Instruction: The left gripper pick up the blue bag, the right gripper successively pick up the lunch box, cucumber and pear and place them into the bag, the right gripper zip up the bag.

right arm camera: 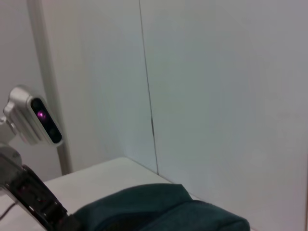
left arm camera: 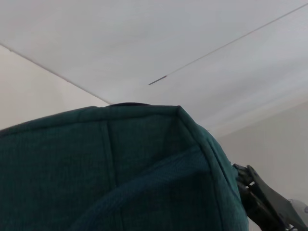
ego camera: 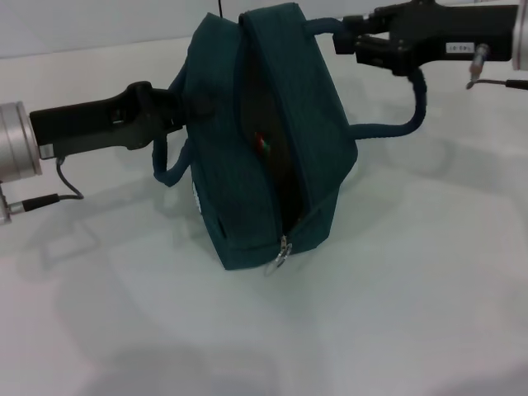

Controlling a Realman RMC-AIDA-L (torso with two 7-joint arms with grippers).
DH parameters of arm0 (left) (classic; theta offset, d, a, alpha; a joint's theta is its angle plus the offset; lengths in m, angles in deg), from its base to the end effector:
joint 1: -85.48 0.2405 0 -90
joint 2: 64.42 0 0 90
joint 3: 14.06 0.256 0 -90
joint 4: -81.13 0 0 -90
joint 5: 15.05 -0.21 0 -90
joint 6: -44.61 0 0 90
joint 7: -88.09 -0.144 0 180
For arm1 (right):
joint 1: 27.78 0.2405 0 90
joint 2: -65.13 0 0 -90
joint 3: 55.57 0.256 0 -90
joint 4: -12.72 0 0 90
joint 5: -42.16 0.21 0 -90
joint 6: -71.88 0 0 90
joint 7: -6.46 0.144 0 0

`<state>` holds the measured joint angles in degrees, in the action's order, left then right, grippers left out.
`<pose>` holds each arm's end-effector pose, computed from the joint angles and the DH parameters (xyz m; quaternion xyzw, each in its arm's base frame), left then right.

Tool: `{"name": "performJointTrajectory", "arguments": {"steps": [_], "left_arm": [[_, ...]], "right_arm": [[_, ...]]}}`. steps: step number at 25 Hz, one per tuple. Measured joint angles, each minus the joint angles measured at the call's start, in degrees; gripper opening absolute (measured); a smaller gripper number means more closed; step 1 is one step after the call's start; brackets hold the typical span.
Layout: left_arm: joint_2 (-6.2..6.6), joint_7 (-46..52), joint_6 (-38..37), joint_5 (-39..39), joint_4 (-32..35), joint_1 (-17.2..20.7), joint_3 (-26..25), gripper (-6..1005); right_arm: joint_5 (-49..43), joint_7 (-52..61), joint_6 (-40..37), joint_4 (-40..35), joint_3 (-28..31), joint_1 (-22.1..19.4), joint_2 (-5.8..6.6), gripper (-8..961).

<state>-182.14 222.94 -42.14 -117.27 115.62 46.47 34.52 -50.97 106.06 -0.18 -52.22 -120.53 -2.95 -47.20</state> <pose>-0.1921 0.3703 -0.0058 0.7658 0.5636 0.3057 0.0488 0.1907 0.3789 0.0741 -0.9250 0.1610 0.2457 0.2412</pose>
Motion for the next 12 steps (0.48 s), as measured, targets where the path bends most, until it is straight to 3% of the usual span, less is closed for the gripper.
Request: {"name": "performJointTrajectory", "arguments": {"steps": [3,7,10,12], "left_arm": [[-0.07,-0.8,0.0,0.1,0.0,0.3,-0.2,47],[-0.15,-1.3,0.0,0.4,0.0,0.5,-0.2,47],[-0.24,-1.6,0.0,0.5,0.0,0.5,-0.2,47],[-0.24,-2.0,0.1,0.5,0.0,0.5,-0.3,47]], "right_arm": [[0.6,0.0,-3.8,-0.2,4.1,0.0,-0.58,284],[1.4,-0.1,-9.6,-0.4,10.8,0.2,-1.77,441],[3.4,-1.1,-15.3,0.0,13.7,0.2,-1.87,531],[6.2,-2.6,-22.4,1.5,14.7,0.5,-1.19,554]]}}
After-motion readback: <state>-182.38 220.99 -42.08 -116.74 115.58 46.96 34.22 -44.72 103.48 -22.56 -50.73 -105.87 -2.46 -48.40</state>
